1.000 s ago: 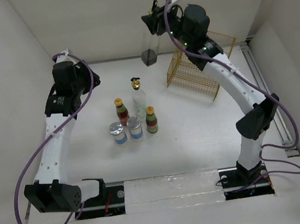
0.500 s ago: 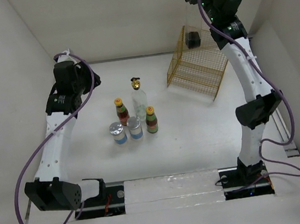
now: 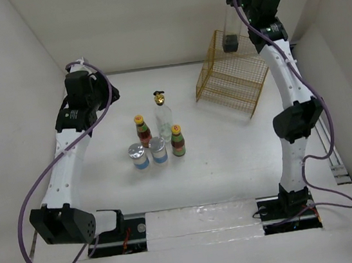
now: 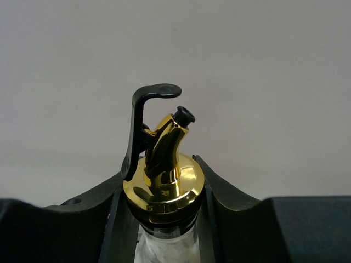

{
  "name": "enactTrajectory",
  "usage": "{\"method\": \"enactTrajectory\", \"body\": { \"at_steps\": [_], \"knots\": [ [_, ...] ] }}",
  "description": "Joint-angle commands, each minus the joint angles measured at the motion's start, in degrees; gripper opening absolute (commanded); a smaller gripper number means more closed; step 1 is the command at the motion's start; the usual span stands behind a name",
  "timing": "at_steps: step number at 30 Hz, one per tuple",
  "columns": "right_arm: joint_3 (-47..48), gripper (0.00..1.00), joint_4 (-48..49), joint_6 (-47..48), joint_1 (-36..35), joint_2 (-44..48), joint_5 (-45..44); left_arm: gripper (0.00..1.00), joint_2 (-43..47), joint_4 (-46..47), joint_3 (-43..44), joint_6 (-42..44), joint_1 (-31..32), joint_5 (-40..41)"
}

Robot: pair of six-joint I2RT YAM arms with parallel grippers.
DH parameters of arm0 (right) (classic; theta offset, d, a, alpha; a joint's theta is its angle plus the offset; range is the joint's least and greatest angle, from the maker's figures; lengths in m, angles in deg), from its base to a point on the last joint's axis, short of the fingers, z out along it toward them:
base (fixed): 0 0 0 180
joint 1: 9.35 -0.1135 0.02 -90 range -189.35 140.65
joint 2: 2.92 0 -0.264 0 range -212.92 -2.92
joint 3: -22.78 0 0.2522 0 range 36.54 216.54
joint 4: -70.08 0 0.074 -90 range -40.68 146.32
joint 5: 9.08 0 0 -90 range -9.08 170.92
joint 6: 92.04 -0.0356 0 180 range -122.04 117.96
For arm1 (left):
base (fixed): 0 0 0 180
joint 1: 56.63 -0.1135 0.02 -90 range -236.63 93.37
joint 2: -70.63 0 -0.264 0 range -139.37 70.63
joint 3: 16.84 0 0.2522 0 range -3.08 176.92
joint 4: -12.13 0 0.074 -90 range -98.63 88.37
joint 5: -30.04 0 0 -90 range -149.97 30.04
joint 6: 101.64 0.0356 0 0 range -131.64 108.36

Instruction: Organize the condiment bottles

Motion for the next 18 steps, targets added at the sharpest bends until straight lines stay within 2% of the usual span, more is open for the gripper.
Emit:
{"method": "enactTrajectory", "body": {
  "at_steps": [1,18],
  "knots": [
    [5.0,0.0,8.0,-0.1,0.4,1.4,-4.2,0.47,0.3,1.7,2.3,0.3,0.2,-0.9],
    [5.0,0.0,14.9,-3.6,-0.7,-3.8,-25.2,0.46,-1.3,1.7,1.8,-0.2,0.7,-2.5]
  ]
}}
